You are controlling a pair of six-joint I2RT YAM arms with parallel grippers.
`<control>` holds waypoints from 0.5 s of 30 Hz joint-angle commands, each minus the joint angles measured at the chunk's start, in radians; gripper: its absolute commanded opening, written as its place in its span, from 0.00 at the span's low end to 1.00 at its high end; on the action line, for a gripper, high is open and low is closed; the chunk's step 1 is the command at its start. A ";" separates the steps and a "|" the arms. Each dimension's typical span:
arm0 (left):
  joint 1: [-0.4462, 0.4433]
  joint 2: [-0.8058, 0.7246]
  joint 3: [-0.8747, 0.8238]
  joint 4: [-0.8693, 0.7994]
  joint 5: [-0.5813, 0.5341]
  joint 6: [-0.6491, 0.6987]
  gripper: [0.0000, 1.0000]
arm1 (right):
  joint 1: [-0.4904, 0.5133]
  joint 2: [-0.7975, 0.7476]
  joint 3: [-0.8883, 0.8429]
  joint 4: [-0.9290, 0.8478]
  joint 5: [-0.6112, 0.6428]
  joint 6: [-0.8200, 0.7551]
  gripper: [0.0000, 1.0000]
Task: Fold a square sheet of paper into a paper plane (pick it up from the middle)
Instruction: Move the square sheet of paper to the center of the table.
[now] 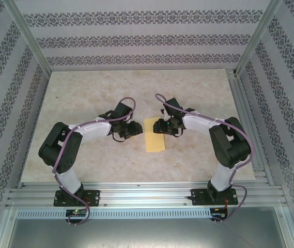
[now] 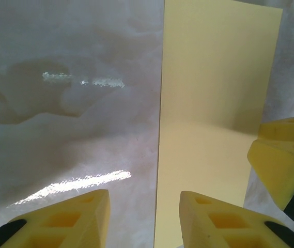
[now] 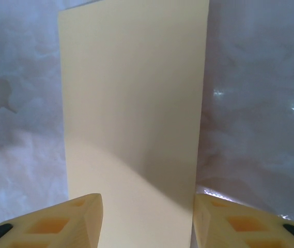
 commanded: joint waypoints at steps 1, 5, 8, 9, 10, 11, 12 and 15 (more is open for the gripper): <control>0.005 -0.045 -0.010 -0.021 -0.029 -0.006 0.41 | 0.006 -0.022 0.040 -0.082 0.071 -0.077 0.50; 0.021 -0.072 -0.040 -0.003 -0.040 -0.025 0.40 | 0.019 -0.110 0.038 -0.157 0.192 -0.231 0.53; 0.049 -0.088 -0.075 0.040 -0.020 -0.052 0.40 | 0.067 -0.134 0.064 -0.232 0.206 -0.370 0.54; 0.058 -0.095 -0.086 0.049 -0.017 -0.060 0.40 | 0.100 -0.132 0.080 -0.256 0.233 -0.400 0.54; 0.068 -0.101 -0.095 0.056 -0.014 -0.067 0.40 | 0.133 -0.129 0.086 -0.267 0.261 -0.412 0.55; 0.079 -0.110 -0.106 0.066 -0.012 -0.075 0.40 | 0.169 -0.119 0.097 -0.286 0.274 -0.422 0.56; 0.091 -0.121 -0.117 0.074 -0.012 -0.081 0.40 | 0.201 -0.100 0.119 -0.311 0.284 -0.410 0.56; 0.135 -0.155 -0.149 0.078 -0.011 -0.098 0.40 | 0.254 -0.033 0.176 -0.366 0.273 -0.296 0.58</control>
